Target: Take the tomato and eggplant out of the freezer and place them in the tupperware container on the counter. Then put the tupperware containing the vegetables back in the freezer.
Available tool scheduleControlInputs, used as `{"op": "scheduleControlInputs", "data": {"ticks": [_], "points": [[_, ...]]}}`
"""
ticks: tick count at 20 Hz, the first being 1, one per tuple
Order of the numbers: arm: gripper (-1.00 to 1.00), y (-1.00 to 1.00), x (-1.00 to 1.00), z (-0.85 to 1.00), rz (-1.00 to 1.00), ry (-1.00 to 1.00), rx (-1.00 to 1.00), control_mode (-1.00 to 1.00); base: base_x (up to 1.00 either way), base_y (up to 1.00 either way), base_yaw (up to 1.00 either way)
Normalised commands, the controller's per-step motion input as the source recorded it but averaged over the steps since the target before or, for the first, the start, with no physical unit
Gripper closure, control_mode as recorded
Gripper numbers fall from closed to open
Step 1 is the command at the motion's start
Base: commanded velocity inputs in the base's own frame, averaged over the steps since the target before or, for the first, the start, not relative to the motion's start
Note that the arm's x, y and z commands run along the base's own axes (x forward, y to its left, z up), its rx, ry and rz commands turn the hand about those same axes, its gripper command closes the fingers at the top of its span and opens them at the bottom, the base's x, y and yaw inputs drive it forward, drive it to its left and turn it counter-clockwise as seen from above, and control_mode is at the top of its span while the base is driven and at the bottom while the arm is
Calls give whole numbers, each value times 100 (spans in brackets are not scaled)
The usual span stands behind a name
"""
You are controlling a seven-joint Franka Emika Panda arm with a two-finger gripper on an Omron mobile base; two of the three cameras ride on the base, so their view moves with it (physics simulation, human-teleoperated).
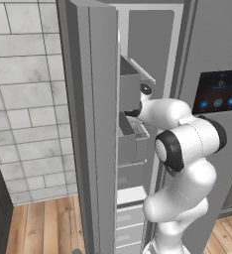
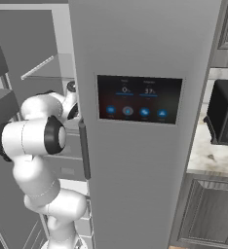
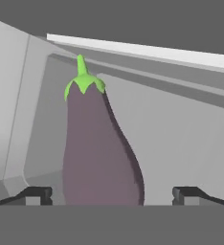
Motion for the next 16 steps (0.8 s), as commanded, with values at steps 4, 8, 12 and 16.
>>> {"op": "scheduleControlInputs", "data": {"ticks": [4,8,12,16], "points": [[-100,0,34,-18,0,0,0,-100,0,0,0],[-100,0,16,-29,-1,0,0,-100,0,0,0],[100,3,2,-39,-2,0,0,-100,0,0,0],[100,0,0,-37,-3,0,-1,-100,0,0,0]]}}
